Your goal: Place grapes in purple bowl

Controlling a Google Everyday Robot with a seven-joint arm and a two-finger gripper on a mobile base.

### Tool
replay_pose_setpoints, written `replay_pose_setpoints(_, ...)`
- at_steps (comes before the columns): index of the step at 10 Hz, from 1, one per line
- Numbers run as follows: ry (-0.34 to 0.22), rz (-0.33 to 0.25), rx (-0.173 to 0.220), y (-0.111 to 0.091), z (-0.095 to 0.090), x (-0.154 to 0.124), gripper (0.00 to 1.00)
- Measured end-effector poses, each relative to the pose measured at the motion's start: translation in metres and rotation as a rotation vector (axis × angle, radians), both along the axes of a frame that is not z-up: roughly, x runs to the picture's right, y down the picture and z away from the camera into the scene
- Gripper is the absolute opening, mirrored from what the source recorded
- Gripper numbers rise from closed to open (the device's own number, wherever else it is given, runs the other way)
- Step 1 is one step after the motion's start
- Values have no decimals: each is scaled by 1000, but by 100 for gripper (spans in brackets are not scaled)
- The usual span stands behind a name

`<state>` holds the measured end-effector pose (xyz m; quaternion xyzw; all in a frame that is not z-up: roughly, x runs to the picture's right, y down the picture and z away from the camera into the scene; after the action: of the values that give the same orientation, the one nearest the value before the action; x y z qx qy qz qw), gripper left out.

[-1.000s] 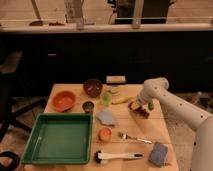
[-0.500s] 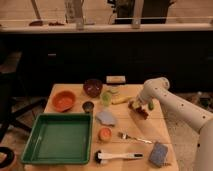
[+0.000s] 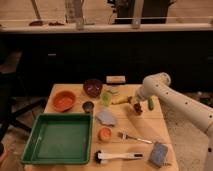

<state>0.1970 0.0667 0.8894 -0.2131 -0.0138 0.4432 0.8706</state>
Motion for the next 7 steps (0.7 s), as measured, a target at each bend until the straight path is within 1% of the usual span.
replay_pose_setpoints(2, -1, -3, 34, -14, -19, -7, 0)
replay_pose_setpoints(5, -4, -12, 90, -40, -59, -16, 0)
replay_pose_setpoints(7, 2, -16, 119, -54, -77, -18, 0)
